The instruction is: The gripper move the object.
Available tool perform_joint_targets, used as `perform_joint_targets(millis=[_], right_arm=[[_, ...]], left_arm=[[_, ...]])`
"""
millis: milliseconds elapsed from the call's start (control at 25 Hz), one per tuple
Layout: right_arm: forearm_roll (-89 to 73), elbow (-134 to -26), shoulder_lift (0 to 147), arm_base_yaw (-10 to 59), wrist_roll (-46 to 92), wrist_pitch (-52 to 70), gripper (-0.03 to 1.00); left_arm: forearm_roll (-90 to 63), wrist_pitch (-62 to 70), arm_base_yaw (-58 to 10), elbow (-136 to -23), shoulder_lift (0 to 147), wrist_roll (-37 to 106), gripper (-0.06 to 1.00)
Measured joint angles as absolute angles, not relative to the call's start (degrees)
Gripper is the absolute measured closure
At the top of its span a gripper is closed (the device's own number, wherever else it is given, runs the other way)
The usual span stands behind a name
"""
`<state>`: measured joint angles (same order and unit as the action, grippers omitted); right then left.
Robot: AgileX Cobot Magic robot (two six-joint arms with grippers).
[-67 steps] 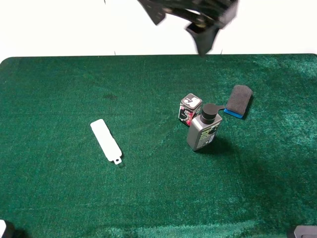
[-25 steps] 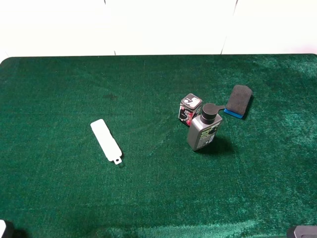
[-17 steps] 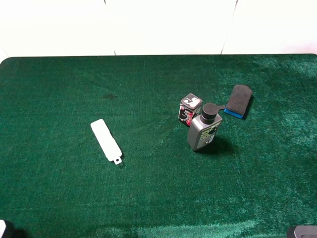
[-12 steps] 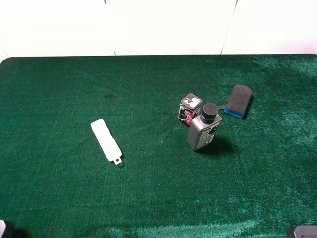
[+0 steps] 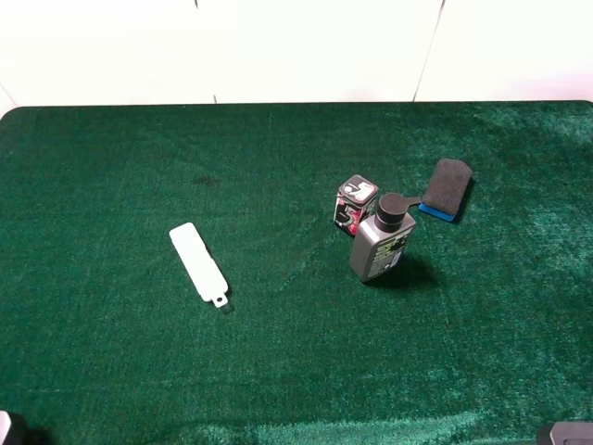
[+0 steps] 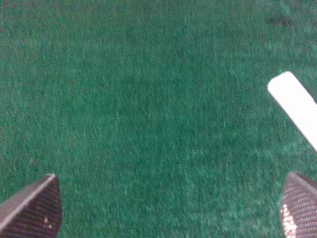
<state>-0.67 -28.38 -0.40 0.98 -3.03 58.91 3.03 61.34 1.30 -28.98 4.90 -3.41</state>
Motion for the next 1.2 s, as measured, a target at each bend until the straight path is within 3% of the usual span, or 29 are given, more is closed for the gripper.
perform_joint_targets(millis=[320, 1200], right_arm=[[-0.7, -28.4, -0.4, 1.0, -3.0, 58.9, 0.28], [-0.8, -28.4, -0.4, 1.0, -3.0, 58.9, 0.28]], left_arm=[[-0.6, 61.0, 5.7, -28.9, -0.3, 3.3, 0.05], [-2.0, 61.0, 5.9, -28.9, -0.4, 6.5, 0.05]])
